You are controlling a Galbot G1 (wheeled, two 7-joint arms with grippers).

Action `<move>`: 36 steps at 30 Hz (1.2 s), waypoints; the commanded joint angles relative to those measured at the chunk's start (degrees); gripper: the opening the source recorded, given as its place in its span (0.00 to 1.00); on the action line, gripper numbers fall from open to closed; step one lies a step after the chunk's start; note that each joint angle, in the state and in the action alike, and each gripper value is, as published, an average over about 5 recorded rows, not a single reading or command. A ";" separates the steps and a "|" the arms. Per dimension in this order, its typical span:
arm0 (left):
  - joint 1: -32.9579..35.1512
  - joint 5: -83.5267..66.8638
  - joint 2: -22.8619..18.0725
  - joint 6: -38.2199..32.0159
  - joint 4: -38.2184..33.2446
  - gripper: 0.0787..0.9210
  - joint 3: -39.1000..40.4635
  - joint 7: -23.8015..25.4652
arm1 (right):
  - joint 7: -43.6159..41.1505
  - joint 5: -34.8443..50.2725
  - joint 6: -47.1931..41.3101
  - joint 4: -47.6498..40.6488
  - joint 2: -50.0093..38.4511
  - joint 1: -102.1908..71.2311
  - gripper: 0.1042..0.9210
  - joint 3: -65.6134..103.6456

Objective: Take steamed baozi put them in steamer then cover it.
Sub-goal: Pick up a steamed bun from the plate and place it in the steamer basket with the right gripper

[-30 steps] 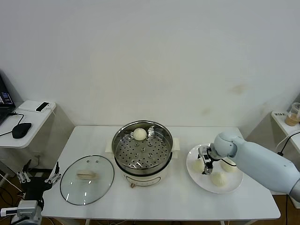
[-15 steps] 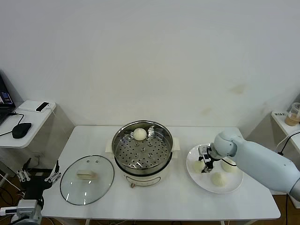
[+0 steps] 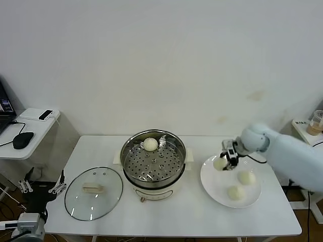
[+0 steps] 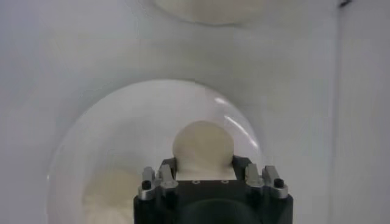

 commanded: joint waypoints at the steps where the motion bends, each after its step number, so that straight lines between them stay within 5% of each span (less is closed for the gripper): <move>1: -0.38 -0.02 0.26 0.18 -0.06 0.88 0.26 0.06 | 1.09 9.57 -2.75 3.63 0.66 19.67 0.59 -7.53; 18: -0.34 0.03 -0.48 0.47 -0.50 0.88 -0.85 0.10 | 10.64 27.35 -14.30 0.51 28.23 21.99 0.60 -13.98; 36: 0.01 -0.13 -1.49 0.39 -1.38 0.88 -2.50 0.16 | 16.48 27.64 -19.35 -17.56 46.77 12.41 0.60 -15.75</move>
